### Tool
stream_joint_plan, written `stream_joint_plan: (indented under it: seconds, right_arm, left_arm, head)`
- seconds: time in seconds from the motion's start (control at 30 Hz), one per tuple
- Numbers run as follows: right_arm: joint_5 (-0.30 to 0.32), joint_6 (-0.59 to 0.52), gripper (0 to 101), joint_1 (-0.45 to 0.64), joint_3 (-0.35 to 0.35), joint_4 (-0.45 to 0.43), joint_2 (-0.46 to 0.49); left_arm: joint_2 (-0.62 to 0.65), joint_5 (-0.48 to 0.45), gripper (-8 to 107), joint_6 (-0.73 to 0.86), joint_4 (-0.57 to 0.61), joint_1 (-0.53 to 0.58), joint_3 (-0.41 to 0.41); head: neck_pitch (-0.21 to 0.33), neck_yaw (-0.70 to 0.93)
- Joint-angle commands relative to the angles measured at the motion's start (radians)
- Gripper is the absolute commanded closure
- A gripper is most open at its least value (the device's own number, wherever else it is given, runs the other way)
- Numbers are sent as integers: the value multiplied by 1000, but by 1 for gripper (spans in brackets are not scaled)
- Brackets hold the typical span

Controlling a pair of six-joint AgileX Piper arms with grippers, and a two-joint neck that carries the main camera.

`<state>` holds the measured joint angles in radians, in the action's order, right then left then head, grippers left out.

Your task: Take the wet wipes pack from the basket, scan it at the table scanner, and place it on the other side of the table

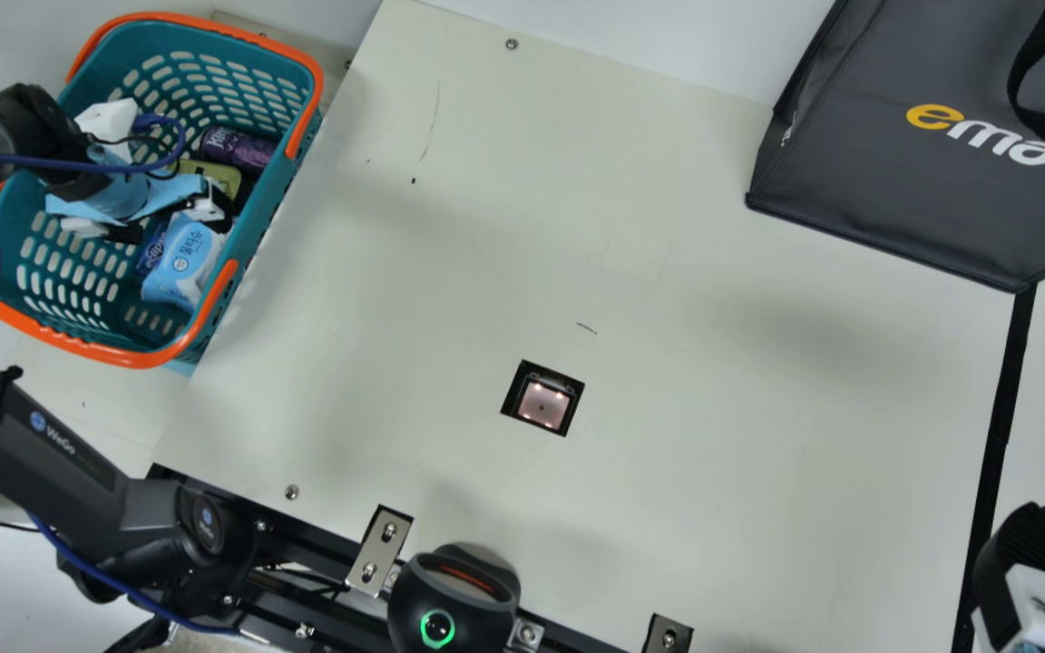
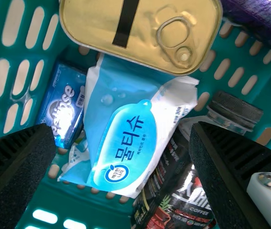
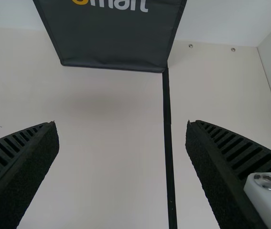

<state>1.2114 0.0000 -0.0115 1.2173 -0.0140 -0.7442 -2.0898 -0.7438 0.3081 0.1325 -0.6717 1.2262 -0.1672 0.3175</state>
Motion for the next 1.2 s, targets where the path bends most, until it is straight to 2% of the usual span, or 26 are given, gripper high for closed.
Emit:
stream_joint_plan:
  seconds: [0.0,0.4,0.8,1.17]
  right_arm:
    - [0,0,6,0,0,0,0]
    - [0,0,6,0,0,0,0]
    - [0,0,6,0,0,-1,0]
    - [1,0,6,0,0,-1,0]
  left_arm:
    - [-7,2,9,-14,-4,2,-1]
    - [-47,41,9,-76,-28,9,-13]
    - [-63,87,9,-133,25,-2,-41]
    - [-78,110,9,-185,29,4,-57]
  head:
    - [29,4]
    - [29,4]
    - [29,4]
    - [29,4]
